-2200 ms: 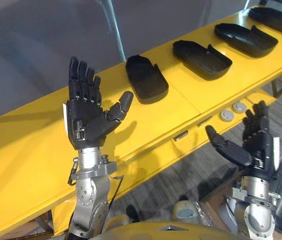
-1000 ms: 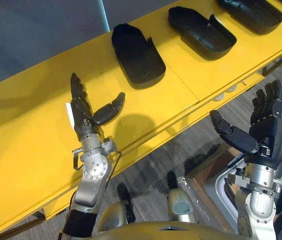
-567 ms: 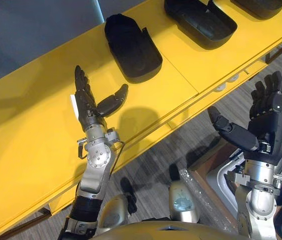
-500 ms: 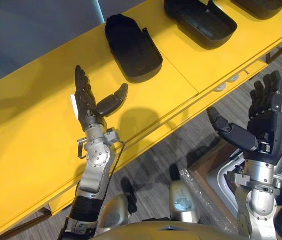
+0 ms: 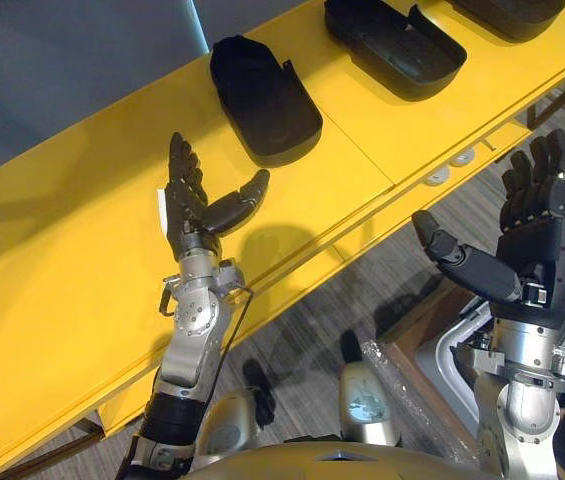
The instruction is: Walk over and take three plastic housings, then place them on the shelf
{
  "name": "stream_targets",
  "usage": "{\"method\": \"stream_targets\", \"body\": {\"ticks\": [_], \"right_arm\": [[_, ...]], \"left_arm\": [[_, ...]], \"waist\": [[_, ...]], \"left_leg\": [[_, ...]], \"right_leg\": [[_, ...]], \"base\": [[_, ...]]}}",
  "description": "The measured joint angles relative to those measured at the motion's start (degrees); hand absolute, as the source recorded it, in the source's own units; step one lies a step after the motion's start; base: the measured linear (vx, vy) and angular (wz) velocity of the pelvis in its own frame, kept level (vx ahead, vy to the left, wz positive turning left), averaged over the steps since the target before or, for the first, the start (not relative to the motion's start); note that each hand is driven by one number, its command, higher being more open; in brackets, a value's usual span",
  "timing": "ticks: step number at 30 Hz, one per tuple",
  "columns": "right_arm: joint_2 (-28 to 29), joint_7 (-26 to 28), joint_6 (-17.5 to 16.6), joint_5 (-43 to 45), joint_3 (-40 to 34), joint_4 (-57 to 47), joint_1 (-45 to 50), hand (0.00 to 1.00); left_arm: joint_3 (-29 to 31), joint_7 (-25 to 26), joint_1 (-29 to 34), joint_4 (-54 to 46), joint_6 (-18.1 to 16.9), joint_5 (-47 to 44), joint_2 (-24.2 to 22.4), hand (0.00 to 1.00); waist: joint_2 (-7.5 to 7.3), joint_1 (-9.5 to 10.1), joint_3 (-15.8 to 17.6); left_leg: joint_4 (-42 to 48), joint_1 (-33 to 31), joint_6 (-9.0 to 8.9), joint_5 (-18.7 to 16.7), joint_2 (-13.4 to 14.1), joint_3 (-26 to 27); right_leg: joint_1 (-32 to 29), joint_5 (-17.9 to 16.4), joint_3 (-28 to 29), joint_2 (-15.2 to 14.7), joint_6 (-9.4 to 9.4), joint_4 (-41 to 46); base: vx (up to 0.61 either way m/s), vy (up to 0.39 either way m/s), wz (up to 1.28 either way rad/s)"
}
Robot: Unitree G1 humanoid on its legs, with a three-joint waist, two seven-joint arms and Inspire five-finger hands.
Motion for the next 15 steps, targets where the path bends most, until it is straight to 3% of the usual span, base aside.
{"method": "stream_targets", "body": {"ticks": [5,15], "right_arm": [[0.00,0.41,0.00,-0.01,0.02,0.00,0.97,1.00],[-0.02,0.94,0.01,0.00,0.00,0.02,2.56,1.00]], "left_arm": [[-5.00,-6.83,0.24,-0.01,-0.57,-5.59,0.08,1.00],[-7.50,-9.86,2.07,-0.06,-1.30,-8.91,0.40,1.00]], "waist": [[0.00,-0.18,0.00],[0.11,-1.33,-0.12]], "left_leg": [[0.77,0.12,0.08,-0.41,0.03,0.35],[0.81,1.16,0.08,-0.44,0.03,0.65]], "right_leg": [[0.02,-0.11,0.45,-0.04,0.12,0.38],[0.67,-0.17,0.87,0.00,0.21,0.65]], "base": [[-0.01,0.004,-0.03],[-0.01,0.000,-0.03]]}}
